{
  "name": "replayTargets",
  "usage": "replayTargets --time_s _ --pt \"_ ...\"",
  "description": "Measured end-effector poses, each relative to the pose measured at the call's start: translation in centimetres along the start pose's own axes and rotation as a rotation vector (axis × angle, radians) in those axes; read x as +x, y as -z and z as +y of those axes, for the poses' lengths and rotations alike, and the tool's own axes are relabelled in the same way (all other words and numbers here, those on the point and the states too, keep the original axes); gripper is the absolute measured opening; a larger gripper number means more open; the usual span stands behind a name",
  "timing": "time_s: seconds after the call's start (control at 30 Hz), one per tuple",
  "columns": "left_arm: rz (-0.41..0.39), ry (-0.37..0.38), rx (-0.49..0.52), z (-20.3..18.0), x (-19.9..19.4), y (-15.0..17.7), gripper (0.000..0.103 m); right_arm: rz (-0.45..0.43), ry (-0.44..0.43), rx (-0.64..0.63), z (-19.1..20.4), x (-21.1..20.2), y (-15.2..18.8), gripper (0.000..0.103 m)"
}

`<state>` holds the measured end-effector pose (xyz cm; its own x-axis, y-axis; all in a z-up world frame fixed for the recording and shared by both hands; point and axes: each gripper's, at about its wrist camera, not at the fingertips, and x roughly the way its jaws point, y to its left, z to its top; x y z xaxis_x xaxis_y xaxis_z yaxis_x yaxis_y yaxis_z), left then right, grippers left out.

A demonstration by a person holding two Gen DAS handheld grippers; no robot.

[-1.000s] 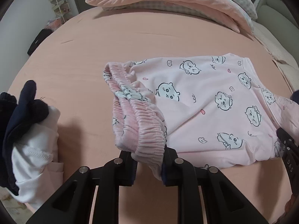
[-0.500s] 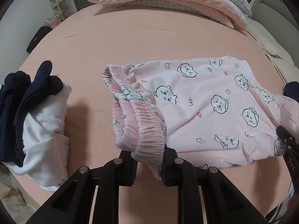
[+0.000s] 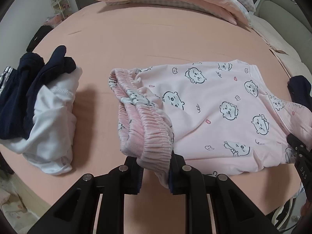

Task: Fold clothes
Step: 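Hold the pants with both grippers and drag them across the sheet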

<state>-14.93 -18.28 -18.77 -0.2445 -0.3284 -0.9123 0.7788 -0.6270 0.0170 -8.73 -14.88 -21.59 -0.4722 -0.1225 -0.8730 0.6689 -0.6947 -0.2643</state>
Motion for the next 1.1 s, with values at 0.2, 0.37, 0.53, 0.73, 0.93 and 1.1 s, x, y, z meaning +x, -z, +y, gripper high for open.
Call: replayTargets --time_s 0.2,0.37,0.53,0.73,0.93,1.1 --pt "-0.010 0.005 -0.013 0.7 0.1 -0.4 0.017 -0.011 -0.013 0.013 0.0 -1.3 2.0 0.010" --pt "-0.016 -0.006 0.012 1.1 0.6 -0.7 0.017 -0.013 -0.027 0.018 0.1 -1.9 3.4 0.010" --pt "-0.012 0.002 0.025 1.6 1.1 -1.3 0.017 -0.010 -0.026 0.014 0.5 -2.1 4.4 0.010" --pt "-0.022 0.003 0.066 1.8 1.8 -2.2 0.017 -0.005 -0.027 0.026 0.6 -2.4 5.2 0.010" --pt "-0.022 0.005 0.094 2.2 2.8 -2.6 0.017 0.009 -0.046 0.047 0.5 -2.2 6.4 0.010" --pt "-0.011 0.022 0.095 2.3 4.0 -2.5 0.017 0.021 -0.047 0.045 0.9 -1.7 7.3 0.010"
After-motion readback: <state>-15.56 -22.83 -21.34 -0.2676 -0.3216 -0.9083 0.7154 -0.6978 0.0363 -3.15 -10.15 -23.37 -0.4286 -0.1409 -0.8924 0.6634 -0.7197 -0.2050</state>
